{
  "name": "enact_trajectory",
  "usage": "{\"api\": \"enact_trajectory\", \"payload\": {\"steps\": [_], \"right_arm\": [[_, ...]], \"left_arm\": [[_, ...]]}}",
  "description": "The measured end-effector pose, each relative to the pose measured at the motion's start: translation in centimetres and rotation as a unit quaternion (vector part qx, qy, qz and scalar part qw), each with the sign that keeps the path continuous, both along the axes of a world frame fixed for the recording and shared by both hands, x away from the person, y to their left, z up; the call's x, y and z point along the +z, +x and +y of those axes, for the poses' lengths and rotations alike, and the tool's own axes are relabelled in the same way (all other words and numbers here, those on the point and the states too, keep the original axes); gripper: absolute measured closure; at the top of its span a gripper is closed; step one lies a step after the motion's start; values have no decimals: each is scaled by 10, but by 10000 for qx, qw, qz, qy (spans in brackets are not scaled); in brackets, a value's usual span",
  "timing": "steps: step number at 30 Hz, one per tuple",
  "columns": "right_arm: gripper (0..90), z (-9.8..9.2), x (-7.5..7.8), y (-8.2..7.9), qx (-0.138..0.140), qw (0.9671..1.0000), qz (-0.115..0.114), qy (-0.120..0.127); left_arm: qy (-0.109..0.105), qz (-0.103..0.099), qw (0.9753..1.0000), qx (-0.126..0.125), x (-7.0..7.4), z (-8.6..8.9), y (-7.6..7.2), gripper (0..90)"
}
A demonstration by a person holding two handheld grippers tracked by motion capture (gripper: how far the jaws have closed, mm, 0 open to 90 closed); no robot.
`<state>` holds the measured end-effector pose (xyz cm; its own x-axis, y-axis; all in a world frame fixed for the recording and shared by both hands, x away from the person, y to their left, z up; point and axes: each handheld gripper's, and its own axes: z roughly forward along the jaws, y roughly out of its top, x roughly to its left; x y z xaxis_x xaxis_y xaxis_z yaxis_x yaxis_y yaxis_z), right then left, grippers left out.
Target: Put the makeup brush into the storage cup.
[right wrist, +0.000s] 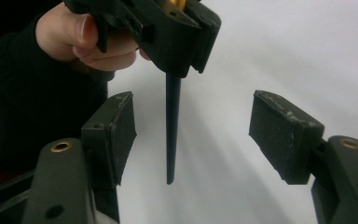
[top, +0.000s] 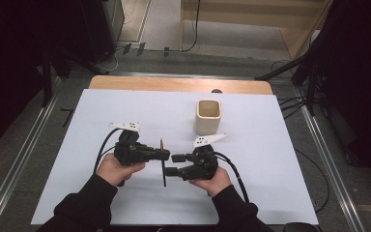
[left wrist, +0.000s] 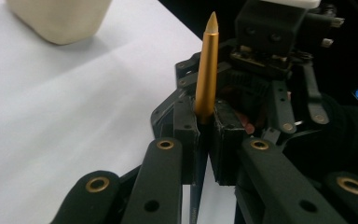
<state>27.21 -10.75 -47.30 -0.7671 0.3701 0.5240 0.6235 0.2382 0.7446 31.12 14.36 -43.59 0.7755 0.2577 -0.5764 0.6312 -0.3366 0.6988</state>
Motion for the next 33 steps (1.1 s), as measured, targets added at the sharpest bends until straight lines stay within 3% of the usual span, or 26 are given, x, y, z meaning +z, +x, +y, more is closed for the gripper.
{"api": "enact_trajectory", "payload": {"steps": [4,10,22,26,33], "right_arm": [[371,4,-1,-2,114,9999,-14,4],[475,4,0,-3,141,9998,-53,124],[639,8,-4,-5,9,9999,89,107],[736,6,-5,-5,-99,9995,159,270],[819,6,-5,-6,-52,9995,106,277]], "left_arm": [[-146,-40,9998,-116,0,0,-1,828],[-162,-87,9995,-239,-2,-3,-2,827],[-219,20,9996,-165,-6,-7,-1,827],[-234,19,9997,-110,-6,-6,-1,827],[-247,2,9997,-82,-7,-7,-1,827]]}}
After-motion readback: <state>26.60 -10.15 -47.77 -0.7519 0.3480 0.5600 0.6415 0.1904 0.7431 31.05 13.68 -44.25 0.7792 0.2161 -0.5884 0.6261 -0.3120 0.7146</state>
